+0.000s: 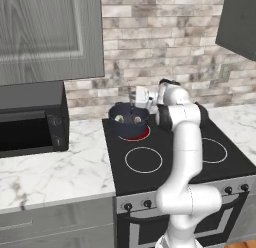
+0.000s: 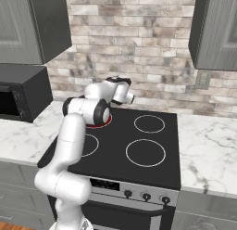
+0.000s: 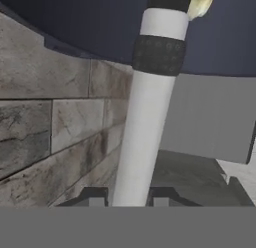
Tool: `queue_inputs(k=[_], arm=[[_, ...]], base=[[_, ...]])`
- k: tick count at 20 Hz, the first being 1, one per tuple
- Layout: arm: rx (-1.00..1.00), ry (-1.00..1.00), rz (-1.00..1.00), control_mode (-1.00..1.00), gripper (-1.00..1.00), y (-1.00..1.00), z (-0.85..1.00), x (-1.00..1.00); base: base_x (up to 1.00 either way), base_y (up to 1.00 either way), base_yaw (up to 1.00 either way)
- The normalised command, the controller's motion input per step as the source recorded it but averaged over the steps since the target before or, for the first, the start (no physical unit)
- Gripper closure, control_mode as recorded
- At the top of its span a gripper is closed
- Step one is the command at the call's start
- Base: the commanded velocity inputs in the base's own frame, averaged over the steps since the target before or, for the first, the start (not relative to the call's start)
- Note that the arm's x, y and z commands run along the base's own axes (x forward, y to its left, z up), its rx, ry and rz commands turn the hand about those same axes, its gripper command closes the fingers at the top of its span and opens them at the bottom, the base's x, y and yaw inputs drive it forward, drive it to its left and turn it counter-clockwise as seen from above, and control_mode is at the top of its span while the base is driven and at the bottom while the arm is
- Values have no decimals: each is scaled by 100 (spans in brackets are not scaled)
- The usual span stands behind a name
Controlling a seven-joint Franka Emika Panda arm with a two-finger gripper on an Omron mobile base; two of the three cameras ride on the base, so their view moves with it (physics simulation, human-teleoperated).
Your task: Put the mushroom and garlic in the pot. Retrieve the spatula and lightly stir the vegetables in the pot.
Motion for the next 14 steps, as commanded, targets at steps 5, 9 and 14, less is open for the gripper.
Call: queue_inputs(k=[5,9,14], arm=[[0,0,-3,-100,100,6,0,-36],[0,0,-2,-100,100,27,0,-12],[0,0,-2,-100,100,43,0,-3]], base=[[0,0,0],[0,0,0],[0,0,0]])
